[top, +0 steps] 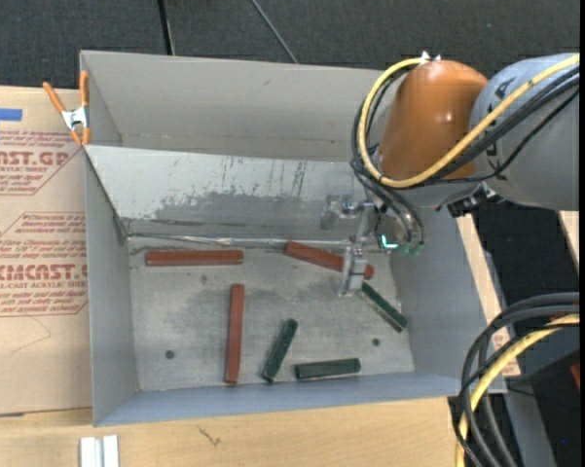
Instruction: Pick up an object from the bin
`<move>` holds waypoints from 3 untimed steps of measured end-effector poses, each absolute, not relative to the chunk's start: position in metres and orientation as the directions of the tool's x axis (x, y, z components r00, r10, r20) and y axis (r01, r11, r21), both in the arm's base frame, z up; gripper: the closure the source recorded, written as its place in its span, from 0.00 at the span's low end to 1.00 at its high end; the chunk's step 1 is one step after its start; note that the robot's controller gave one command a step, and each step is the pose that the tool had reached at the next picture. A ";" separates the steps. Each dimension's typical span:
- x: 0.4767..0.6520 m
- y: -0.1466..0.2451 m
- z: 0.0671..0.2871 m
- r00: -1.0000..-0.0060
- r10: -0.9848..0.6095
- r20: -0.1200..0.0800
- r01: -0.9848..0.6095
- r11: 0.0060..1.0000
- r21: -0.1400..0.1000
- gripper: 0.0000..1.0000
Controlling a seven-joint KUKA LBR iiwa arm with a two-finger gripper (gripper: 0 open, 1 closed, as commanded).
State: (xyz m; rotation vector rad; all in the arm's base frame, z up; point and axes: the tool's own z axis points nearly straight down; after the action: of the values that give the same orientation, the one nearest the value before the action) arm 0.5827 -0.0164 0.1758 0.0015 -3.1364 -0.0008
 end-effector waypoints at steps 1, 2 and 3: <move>0.585 -0.016 0.180 -1.000 -0.001 -0.002 -0.001 1.000 0.000 0.00; 0.589 -0.034 0.127 -0.998 -0.058 -0.009 -0.058 0.998 -0.001 0.00; 0.584 -0.032 0.072 -0.984 0.175 -0.009 0.175 0.985 0.002 1.00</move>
Offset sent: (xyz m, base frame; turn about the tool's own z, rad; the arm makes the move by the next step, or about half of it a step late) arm 0.0062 -0.0361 -0.1058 -0.1097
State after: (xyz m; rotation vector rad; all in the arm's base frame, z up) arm 0.5842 -0.0321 0.0723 -0.2774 -3.1390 -0.0013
